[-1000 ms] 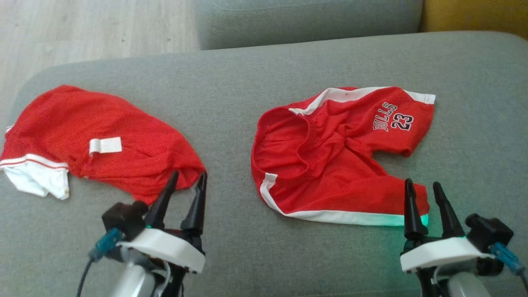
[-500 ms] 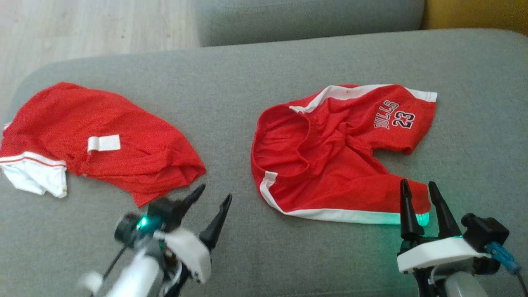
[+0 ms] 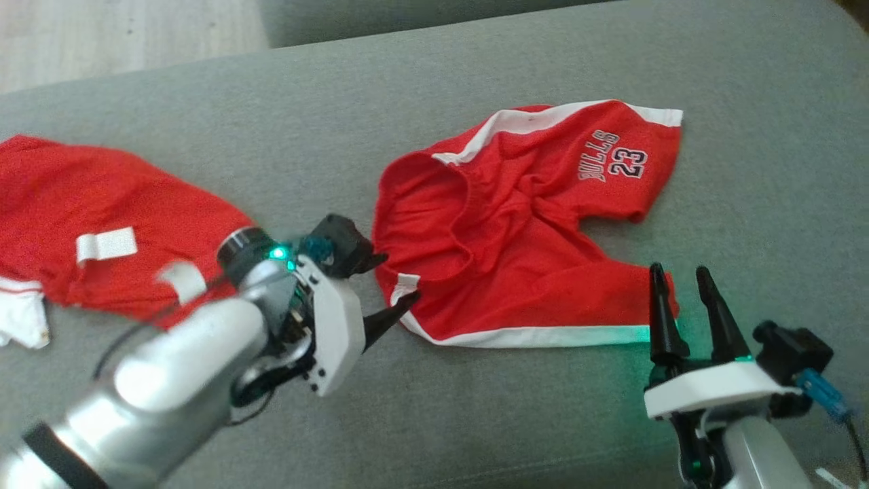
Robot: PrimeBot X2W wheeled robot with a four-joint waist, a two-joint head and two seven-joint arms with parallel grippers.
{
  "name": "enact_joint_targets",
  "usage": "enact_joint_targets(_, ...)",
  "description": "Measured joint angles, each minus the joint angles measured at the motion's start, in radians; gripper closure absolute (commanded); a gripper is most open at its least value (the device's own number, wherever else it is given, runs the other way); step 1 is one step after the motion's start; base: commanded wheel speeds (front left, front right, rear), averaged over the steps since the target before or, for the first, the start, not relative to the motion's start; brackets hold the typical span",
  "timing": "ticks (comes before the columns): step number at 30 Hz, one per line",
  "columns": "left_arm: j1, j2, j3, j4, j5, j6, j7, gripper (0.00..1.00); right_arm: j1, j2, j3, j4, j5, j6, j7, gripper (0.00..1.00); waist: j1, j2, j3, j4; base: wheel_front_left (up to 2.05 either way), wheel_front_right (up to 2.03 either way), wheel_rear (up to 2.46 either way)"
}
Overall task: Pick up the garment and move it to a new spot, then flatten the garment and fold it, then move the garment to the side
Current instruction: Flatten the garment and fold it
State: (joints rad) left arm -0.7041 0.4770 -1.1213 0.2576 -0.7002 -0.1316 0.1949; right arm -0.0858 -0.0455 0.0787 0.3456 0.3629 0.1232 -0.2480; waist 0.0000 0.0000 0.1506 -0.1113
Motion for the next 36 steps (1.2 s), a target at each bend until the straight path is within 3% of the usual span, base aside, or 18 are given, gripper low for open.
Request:
enact_joint_targets(4,-0.130,0.077,-0.153,-0.049,-0.149,0.000,0.089,0.00,-0.018,0.000,0.012,0.000,0.014,0.000,0.000,0.00,0.0000,0.0000,0.009,-0.026,0.00,0.00,0.00)
enact_joint_targets(8,-0.202,0.115,-0.197,-0.082,-0.201,0.000,0.131,0.00,-0.028,0.000,0.022,0.002,0.024,0.000,0.000,0.00,0.0000,0.0000,0.016,-0.045,0.00,0.00,0.00)
enact_joint_targets(17,-0.220,0.114,-0.202,-0.105,-0.132,0.000,0.214,0.00,-0.036,0.000,0.035,0.001,0.033,0.000,0.000,0.00,0.0000,0.0000,0.050,-0.067,0.00,0.00,0.00)
enact_joint_targets(36,-0.196,0.090,-0.202,-0.063,-0.047,0.000,0.239,0.00,-0.068,0.000,0.047,-0.003,0.041,0.000,0.000,0.00,0.0000,0.0000,0.094,-0.100,0.00,0.00,0.00)
